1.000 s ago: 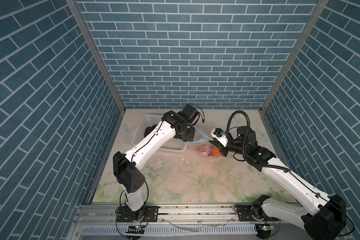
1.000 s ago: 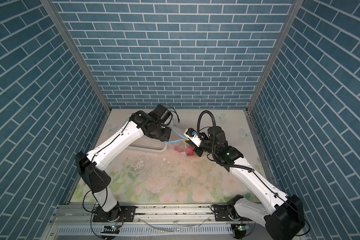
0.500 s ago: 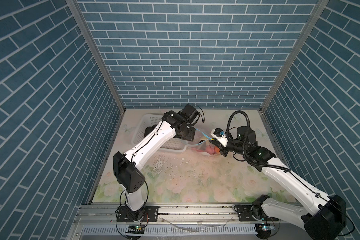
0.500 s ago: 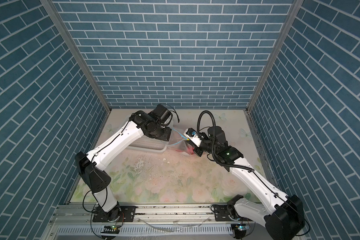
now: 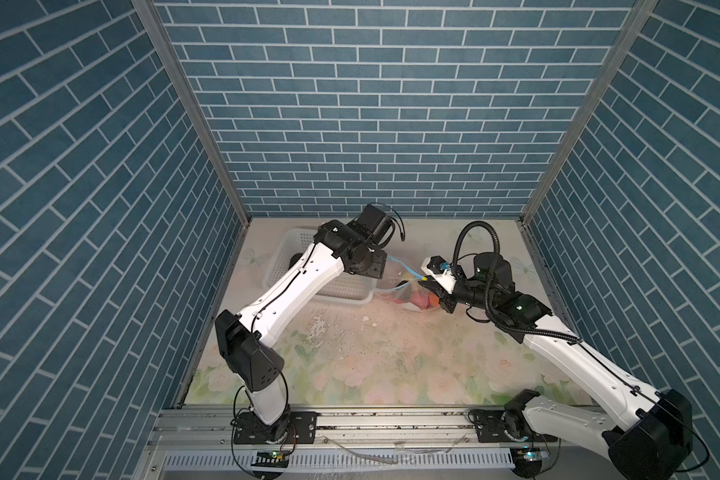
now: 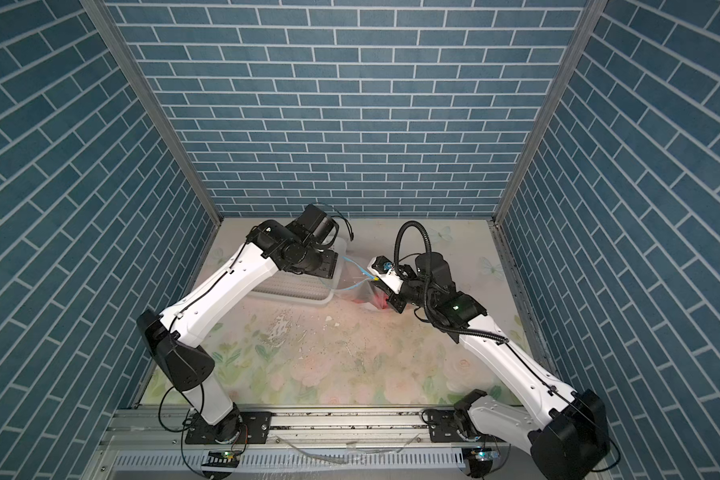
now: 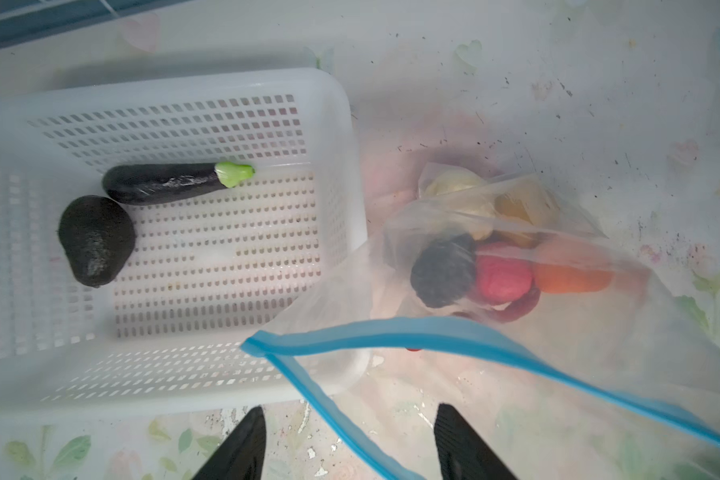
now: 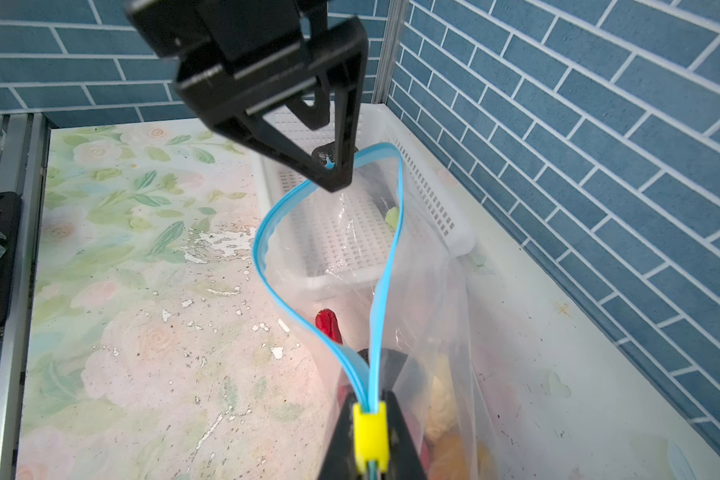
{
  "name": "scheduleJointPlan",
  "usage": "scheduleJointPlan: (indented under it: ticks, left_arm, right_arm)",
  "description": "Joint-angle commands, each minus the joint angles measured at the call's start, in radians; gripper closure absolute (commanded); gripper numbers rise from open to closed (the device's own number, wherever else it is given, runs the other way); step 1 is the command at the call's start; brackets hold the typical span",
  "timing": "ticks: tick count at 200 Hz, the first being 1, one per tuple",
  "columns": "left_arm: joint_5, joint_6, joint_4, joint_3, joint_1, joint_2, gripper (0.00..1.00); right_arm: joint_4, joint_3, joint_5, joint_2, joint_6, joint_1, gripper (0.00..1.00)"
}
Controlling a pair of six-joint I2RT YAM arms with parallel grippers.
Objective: Place the food in the zip-top bag and seal the zipper
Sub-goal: 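Open the left gripper to drop the lump and raise it, then move the open left gripper back over the basket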
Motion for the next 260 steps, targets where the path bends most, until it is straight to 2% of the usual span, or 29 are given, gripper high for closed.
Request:
scheduleJointPlan:
  ticks: [1,76,134,180,231,260]
  left_arm:
    - [-0.054,0.018,-0.028,0.020,0.054,-0.030,0.34]
    - [-0.039,0.125,0.041,-0.097,0.318,0.010,0.35]
    - [-0.103,0.226,0.071,-0.058,0.467,0.178,0.38]
    - [-0.044,0.263,0.166,-0.055,0.547,0.296,0.39]
    - [0.064,0.302,0.202,0.023,0.611,0.408,0.31]
    - [0.083,0.307,0.203,0.062,0.632,0.455,0.31]
  right_arm:
    - [0.008,0.016,0.004,-0.017,-0.033,0.005,1.00]
    - [0.013,0.000,0.008,-0.028,-0.033,0.005,1.00]
    - [0.023,0.000,-0.008,-0.029,-0.031,0.004,1.00]
    - [0.039,0.005,-0.025,-0.023,-0.029,0.005,1.00]
    - [0.048,0.000,-0.028,-0.025,-0.022,0.005,1.00]
    - [0.050,0.000,-0.031,-0.024,-0.020,0.005,1.00]
